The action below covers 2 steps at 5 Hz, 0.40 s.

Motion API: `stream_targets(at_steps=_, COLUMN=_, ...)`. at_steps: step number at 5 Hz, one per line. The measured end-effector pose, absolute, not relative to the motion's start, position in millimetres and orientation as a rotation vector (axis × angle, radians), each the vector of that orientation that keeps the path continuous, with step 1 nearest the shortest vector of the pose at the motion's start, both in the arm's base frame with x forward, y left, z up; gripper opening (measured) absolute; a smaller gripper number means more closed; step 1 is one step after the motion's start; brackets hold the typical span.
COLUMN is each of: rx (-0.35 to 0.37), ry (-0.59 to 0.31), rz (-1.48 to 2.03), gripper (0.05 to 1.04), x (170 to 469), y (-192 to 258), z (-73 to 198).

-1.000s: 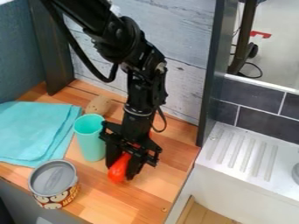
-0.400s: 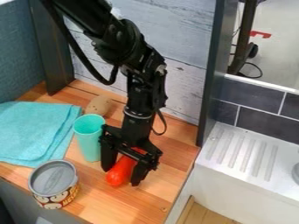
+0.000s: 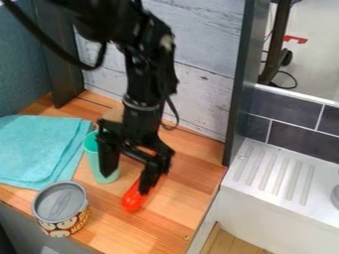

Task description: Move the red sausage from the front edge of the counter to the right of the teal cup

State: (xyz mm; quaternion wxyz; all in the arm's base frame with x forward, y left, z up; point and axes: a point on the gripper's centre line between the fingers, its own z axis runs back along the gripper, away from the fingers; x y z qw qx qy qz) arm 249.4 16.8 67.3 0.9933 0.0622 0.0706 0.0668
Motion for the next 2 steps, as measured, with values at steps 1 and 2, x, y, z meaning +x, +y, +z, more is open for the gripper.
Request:
stream_targets(at_steps=1, rx=0.129, ry=0.087, rz=0.123, gripper=1.001, x=231, y=10, z=98)
stream_targets(at_steps=2, rx=0.097, ry=0.045, rz=0.085, gripper=1.001, x=218, y=11, z=121)
